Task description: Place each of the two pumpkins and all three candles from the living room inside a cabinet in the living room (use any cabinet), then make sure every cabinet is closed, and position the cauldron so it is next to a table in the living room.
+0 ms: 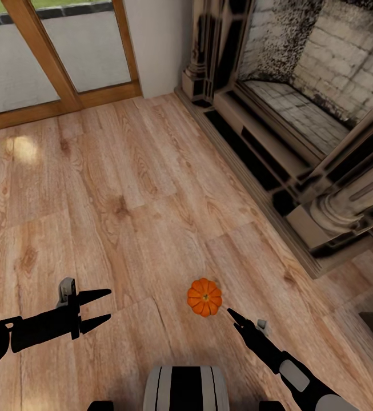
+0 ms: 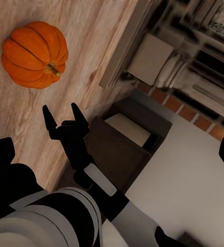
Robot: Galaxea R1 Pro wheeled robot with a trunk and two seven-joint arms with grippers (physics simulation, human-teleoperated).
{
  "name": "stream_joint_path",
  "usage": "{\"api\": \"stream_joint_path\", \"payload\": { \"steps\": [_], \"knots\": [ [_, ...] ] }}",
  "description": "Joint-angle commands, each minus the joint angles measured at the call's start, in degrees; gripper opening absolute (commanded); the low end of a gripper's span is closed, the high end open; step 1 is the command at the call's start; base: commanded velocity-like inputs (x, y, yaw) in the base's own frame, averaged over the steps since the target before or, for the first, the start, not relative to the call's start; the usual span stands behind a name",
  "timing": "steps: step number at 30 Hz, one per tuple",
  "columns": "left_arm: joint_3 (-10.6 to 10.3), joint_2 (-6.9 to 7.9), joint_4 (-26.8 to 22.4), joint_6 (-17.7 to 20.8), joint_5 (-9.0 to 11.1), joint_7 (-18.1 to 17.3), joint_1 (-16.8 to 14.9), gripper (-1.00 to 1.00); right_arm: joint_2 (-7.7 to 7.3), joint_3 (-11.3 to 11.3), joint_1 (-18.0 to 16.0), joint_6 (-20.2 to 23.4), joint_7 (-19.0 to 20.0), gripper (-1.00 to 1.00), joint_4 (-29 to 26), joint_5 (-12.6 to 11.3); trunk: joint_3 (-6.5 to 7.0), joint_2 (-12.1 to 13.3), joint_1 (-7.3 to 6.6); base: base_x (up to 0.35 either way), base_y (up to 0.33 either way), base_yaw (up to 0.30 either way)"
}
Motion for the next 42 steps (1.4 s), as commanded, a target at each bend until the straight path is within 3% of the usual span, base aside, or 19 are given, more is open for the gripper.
{"api": "stream_joint_path", "payload": {
  "steps": [1, 11, 23, 42],
  "knots": [
    [0.0, 0.03, 0.0, 0.1, 0.6, 0.6, 0.0, 1.00, -0.04, 0.2, 0.0, 0.6, 0.1, 1.00, 0.0, -0.6, -0.03, 0.0, -0.01, 0.000, 0.000, 0.000],
    [-0.1, -0.01, 0.0, 0.1, 0.6, 0.6, 0.0, 1.00, 0.03, 0.2, -0.1, 0.5, 0.1, 1.00, 0.0, -0.6, -0.03, 0.0, -0.01, 0.000, 0.000, 0.000],
    [0.0, 0.01, 0.0, 0.1, 0.6, 0.6, 0.0, 1.00, 0.09, 0.2, 0.0, 0.6, -0.3, 1.00, 0.0, -0.6, -2.69, -0.2, 0.30, 0.000, 0.000, 0.000],
    [0.0, -0.03, 0.0, 0.1, 0.5, 0.6, 0.0, 1.00, 0.17, 0.2, -0.1, 0.5, -1.5, 1.00, -0.1, -0.6, -2.69, -0.2, 0.30, 0.000, 0.000, 0.000]
  ]
}}
